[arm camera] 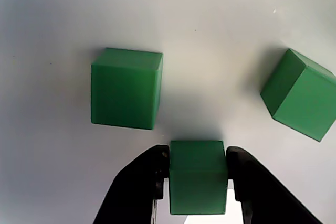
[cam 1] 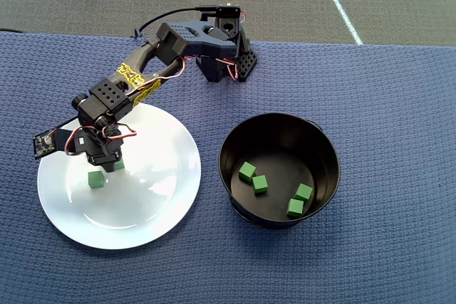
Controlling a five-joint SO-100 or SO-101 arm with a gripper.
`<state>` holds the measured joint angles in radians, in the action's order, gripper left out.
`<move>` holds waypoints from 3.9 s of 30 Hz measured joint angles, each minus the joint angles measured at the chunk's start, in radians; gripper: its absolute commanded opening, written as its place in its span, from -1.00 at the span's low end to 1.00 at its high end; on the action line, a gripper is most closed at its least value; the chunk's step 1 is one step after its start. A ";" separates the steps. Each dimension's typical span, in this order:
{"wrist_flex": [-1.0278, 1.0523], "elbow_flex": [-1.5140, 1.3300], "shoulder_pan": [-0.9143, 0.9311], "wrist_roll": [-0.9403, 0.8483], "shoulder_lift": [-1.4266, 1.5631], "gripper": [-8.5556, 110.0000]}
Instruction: Pick up the green cubes from the white plate and place them in the black recipient
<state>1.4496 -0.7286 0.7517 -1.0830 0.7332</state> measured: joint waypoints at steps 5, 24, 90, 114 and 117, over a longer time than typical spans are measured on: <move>-0.003 0.000 0.000 0.020 0.000 -0.86; 0.156 -0.239 -0.196 0.341 0.595 -0.86; 0.014 -0.351 0.123 0.348 0.307 -0.45; -0.132 -0.213 0.196 0.239 0.118 -0.50; -0.140 -0.210 0.201 0.253 0.110 -0.51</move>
<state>1.3100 -0.9388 0.9526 -0.8299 0.8437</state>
